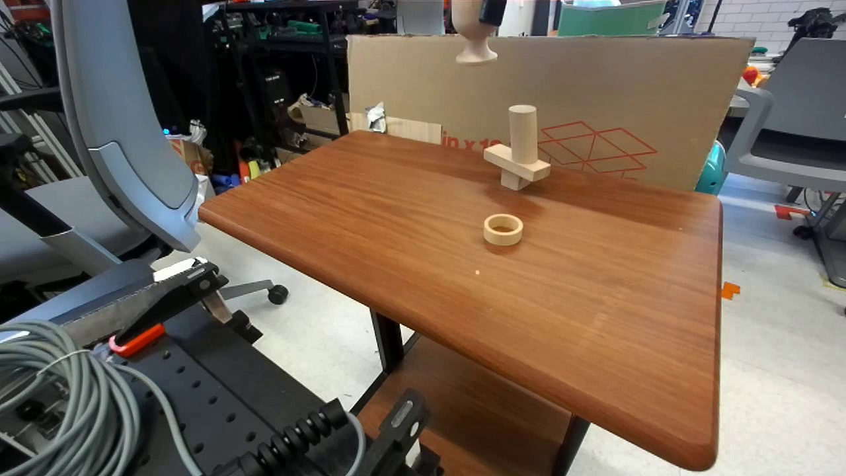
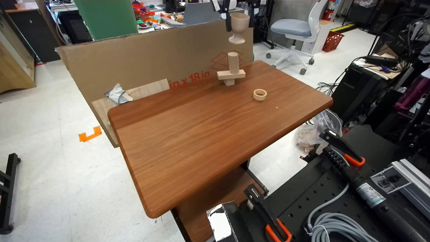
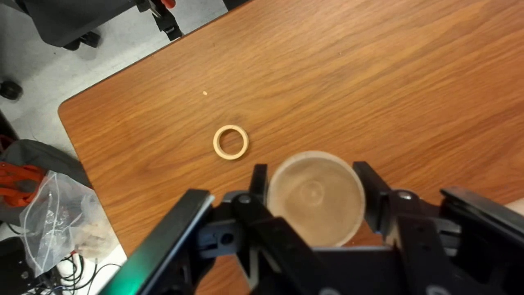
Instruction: Put the wooden cup on the cylindrical block
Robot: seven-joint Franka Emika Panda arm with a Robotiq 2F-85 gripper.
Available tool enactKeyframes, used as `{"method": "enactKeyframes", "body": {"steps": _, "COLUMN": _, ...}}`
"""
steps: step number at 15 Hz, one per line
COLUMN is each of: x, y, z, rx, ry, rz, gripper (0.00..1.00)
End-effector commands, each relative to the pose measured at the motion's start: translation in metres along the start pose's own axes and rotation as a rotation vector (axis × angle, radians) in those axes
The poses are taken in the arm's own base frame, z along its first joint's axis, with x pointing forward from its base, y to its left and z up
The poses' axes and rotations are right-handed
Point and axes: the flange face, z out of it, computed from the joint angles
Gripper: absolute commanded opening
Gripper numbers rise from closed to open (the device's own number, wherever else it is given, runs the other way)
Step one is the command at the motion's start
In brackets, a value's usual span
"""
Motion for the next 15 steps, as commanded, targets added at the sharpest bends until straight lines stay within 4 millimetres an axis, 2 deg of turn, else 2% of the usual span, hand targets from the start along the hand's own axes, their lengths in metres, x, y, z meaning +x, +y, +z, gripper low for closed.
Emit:
{"method": "enactKeyframes", "body": {"steps": 1, "x": 0.013, "y": 0.016, "z": -0.016, "rx": 0.048, "ry": -0.019, "rz": 0.052, "gripper": 0.29}}
{"method": "enactKeyframes", "body": {"steps": 7, "x": 0.035, "y": 0.029, "z": -0.021, "rx": 0.078, "ry": -0.011, "rz": 0.074, "gripper": 0.29}}
{"method": "enactKeyframes", "body": {"steps": 15, "x": 0.065, "y": 0.021, "z": 0.001, "rx": 0.075, "ry": -0.084, "rz": 0.101, "gripper": 0.29}}
